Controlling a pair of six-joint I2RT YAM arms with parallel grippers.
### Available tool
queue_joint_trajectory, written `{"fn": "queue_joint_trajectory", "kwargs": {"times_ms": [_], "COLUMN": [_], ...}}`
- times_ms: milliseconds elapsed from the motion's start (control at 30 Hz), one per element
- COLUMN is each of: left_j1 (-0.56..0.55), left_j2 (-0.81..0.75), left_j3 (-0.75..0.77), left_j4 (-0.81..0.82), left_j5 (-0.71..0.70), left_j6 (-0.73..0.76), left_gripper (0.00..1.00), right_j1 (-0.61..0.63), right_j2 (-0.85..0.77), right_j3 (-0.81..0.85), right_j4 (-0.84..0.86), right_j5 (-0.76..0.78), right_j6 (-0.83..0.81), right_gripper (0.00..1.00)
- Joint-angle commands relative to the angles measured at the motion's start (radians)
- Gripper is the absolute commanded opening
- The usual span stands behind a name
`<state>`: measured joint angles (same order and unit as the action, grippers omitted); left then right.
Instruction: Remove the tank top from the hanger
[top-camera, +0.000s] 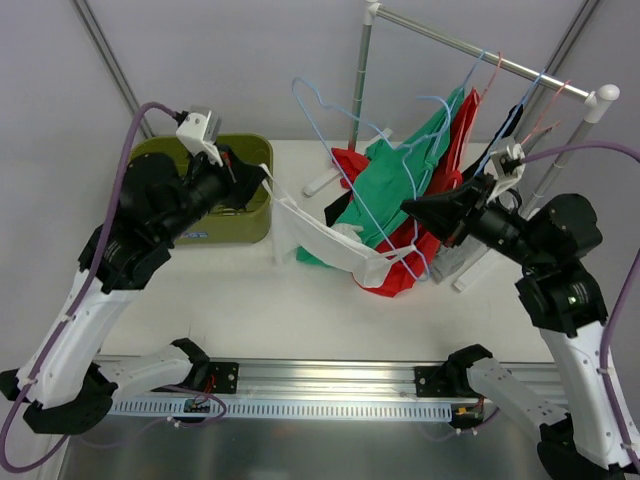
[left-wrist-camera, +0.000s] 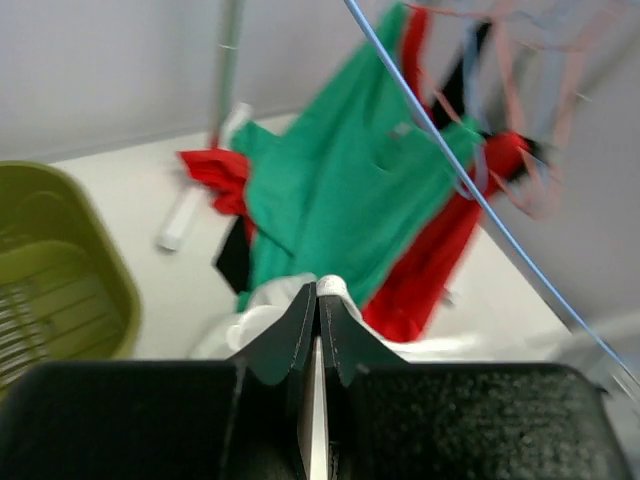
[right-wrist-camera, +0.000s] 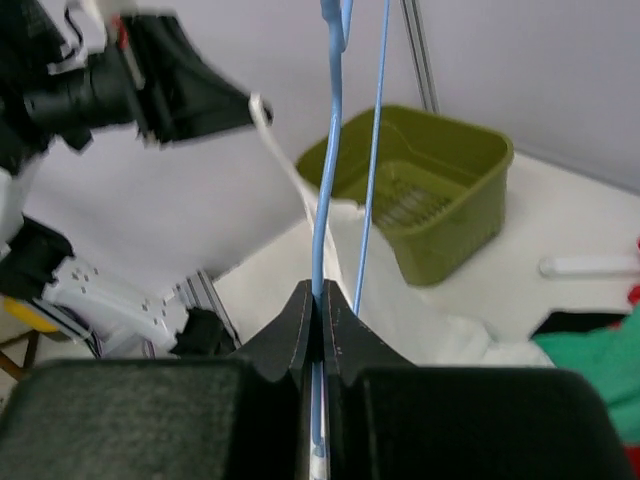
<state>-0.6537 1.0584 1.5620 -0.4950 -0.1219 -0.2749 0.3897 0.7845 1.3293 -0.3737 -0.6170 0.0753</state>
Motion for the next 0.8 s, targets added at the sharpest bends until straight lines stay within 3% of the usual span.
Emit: {"fn": "queue_joint_trajectory", "kwargs": {"times_ms": [0, 33, 133, 333, 433, 567, 733, 767], "left_j1": [-0.001, -0.001, -0.003, -0.001, -0.001, -0.001, -0.001, -0.001], "left_j2": [-0.09, -0.103, -0.143, -0.167, -0.182, -0.215, -0.242, -0.242], "left_j3": [-0.052, -0.065, -0.131, -0.346, -0.428, -0.543, -0.594, -0.6], "left_j4": [0.042, 0.042, 0.038, 0.023, -0.005, -0.063, -0.138, -0.151], "left_j5": [0.374, 0.51, 0.698, 0.898, 0.806, 0.578, 0.271, 0.231], "left_j6": [-0.006, -0.001, -0.018, -0.093, -0.106, -0.121, -0.156, -0.158], "left_gripper": [0.0, 0.0, 0.0, 0.0, 0.0, 0.0, 0.0, 0.0], "right_j1": [0.023, 0.035, 0.148, 0.372, 0.417, 0.481, 0.518, 0.538], "right_j2": [0.077, 0.1, 0.191, 0.32, 0.348, 0.338, 0.328, 0.315], "right_j3": [-0.012, -0.001, 0.028, 0.039, 0.048, 0.013, -0.019, -0.027], "right_j4": [0.507, 0.563, 0.746, 0.965, 0.978, 1.019, 1.004, 1.003], "right_j5": [0.025, 0.033, 0.082, 0.247, 0.357, 0.497, 0.624, 0.731], "right_j6": [0.251, 0.268, 0.264, 0.029, -0.09, -0.322, -0.416, -0.472], "right_gripper": [0.0, 0.0, 0.0, 0.0, 0.0, 0.0, 0.0, 0.0]}}
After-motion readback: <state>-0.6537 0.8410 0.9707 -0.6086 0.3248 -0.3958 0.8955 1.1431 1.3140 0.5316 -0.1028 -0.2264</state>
